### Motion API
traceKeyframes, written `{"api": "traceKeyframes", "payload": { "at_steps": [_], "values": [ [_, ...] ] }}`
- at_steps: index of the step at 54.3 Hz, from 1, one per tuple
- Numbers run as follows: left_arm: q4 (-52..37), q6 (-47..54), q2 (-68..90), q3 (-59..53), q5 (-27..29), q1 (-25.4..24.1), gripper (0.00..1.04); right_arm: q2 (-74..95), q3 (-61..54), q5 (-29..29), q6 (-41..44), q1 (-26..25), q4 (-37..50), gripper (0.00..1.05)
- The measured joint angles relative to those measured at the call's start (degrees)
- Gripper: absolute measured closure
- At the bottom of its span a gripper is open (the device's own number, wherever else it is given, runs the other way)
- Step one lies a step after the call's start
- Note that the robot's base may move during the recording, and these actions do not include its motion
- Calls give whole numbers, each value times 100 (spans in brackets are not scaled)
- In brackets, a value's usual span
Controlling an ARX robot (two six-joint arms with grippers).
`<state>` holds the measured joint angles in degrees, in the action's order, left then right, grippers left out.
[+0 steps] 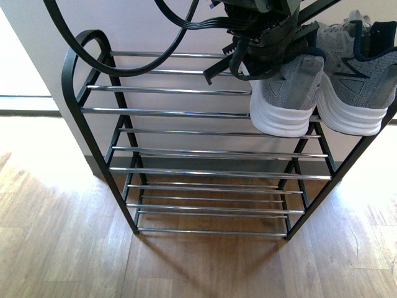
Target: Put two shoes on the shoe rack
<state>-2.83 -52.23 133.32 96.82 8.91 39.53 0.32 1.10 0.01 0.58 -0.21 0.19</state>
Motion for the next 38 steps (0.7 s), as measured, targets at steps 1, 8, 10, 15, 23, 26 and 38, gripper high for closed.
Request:
{"api": "traceKeyframes", "payload": {
  "at_steps": [1, 8, 10, 15, 23, 26, 38],
  "values": [
    [-44, -22, 7, 0, -13, -2, 103, 0, 0, 0, 0, 0, 0, 9],
    [-247, -122, 11, 0, -160, -11, 91, 0, 0, 0, 0, 0, 0, 9],
    [-249, -129, 11, 0, -168, -11, 86, 0, 0, 0, 0, 0, 0, 9],
    [-264, -232, 11, 0, -284, -11, 70, 0, 0, 0, 0, 0, 0, 9],
    [-149, -514, -15, 4, -476, -15, 45, 0, 0, 0, 0, 0, 0, 9],
    [-15, -649, -105, -15, -605, -15, 33, 0, 0, 0, 0, 0, 0, 9],
    [-39, -992, -1069, -675, -1434, -57, 10, 0, 0, 0, 0, 0, 0, 9]
  ]
}}
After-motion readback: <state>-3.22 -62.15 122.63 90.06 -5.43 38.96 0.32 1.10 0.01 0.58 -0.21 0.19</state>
